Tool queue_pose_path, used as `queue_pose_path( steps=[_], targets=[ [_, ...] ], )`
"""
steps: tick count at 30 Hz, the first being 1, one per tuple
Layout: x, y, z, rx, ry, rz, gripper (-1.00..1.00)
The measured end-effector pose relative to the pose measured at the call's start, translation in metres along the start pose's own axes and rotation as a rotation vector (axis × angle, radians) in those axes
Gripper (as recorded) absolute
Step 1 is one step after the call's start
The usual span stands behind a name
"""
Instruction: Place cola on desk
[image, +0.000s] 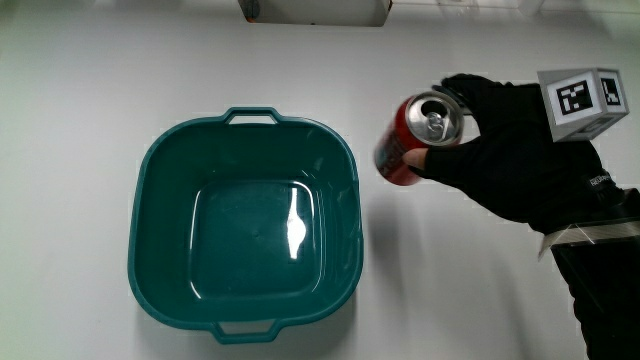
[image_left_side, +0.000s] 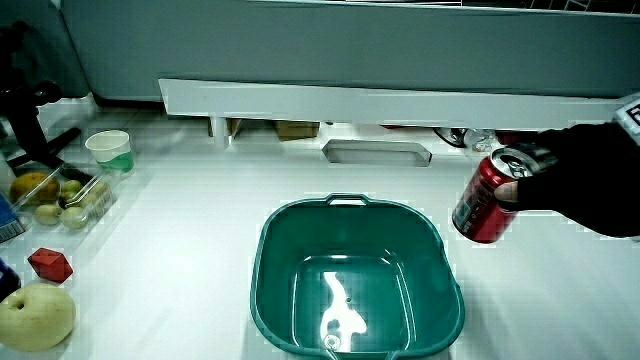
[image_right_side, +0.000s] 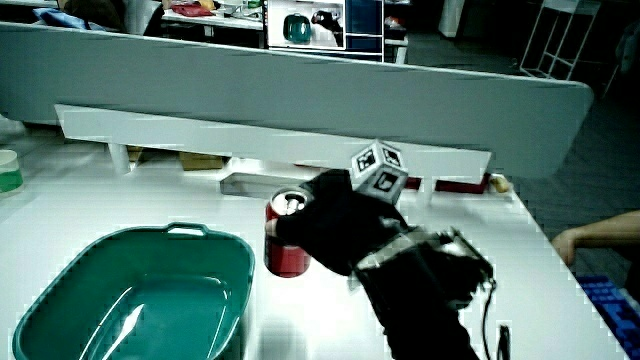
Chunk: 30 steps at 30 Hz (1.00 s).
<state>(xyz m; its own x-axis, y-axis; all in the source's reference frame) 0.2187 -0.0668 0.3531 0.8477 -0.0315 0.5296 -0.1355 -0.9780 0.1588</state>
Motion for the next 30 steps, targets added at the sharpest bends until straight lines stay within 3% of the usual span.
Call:
queue_pose_path(
  steps=[9, 20, 25, 30],
  targets=[
    [0.027, -0.003, -0.030, -0.054, -0.028, -0.053, 0.00],
    [0.039, -0.011, -0.043, -0.079, -0.030, -0.081, 0.00],
    [0.038, -0.014, -0.042, -0.088, -0.021, -0.101, 0.00],
    [0.040, -0.013, -0.044, -0.121, -0.014, -0.113, -0.28]
  ],
)
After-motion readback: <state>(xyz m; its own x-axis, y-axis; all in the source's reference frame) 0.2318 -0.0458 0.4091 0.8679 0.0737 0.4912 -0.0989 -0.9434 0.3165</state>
